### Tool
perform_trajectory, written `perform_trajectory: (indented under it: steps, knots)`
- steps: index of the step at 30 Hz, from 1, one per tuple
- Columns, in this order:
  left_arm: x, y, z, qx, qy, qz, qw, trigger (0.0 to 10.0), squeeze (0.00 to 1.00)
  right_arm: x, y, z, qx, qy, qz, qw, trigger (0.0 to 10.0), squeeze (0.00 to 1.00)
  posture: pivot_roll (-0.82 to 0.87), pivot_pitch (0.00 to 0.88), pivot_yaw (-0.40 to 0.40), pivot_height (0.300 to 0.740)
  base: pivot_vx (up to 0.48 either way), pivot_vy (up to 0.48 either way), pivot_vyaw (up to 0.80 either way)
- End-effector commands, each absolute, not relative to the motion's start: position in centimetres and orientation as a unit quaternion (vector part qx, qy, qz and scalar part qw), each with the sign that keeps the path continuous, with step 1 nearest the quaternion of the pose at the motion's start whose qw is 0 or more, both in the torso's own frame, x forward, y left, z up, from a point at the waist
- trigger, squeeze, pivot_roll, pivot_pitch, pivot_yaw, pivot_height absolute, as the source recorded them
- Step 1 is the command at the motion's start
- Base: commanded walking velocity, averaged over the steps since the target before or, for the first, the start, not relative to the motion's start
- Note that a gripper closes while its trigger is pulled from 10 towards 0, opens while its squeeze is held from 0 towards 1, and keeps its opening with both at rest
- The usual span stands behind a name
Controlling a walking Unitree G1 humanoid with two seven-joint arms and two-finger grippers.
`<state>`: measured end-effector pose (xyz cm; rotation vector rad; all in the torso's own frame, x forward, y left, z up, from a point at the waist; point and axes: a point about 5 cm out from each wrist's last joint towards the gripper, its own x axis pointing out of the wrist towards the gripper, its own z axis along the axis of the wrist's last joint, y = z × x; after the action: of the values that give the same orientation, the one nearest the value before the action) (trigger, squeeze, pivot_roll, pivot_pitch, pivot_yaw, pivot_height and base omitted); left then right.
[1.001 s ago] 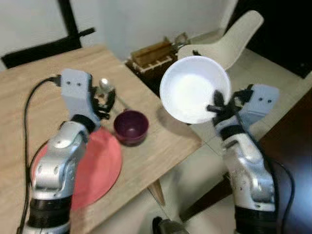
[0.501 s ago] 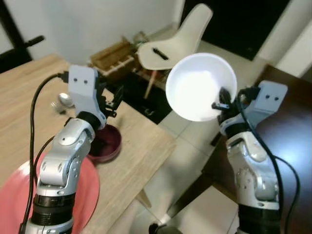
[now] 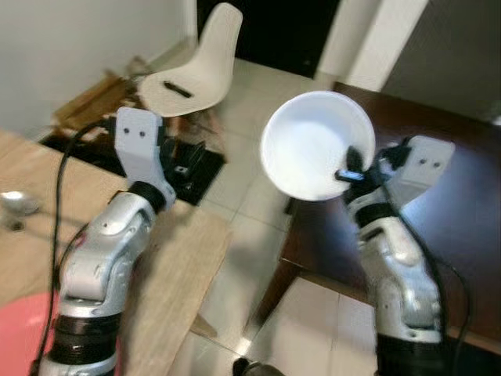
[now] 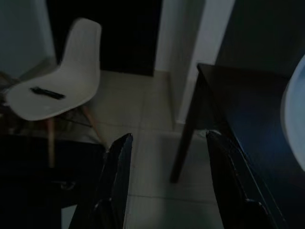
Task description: Setting the table
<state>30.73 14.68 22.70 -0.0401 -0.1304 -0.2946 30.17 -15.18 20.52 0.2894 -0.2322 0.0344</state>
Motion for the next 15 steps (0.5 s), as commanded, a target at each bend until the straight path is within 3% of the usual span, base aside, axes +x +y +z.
perform_trajectory:
  steps: [1, 15]
  knots:
    - [30.62, 14.39, 22.73, -0.020, -0.065, -0.156, 0.985, 10.0, 0.00, 30.07, -15.53, 20.38, 0.151, -0.115, 0.010, 0.982, 10.0, 0.00, -0.05, 0.052, 0.003, 0.740, 0.000, 0.000, -0.80]
    - [30.81, 13.91, 22.84, -0.013, -0.066, -0.168, 0.983, 10.0, 0.00, 30.10, -15.60, 20.31, 0.155, -0.115, 0.006, 0.981, 10.0, 0.00, -0.05, 0.048, 0.010, 0.740, 0.000, 0.000, -0.80]
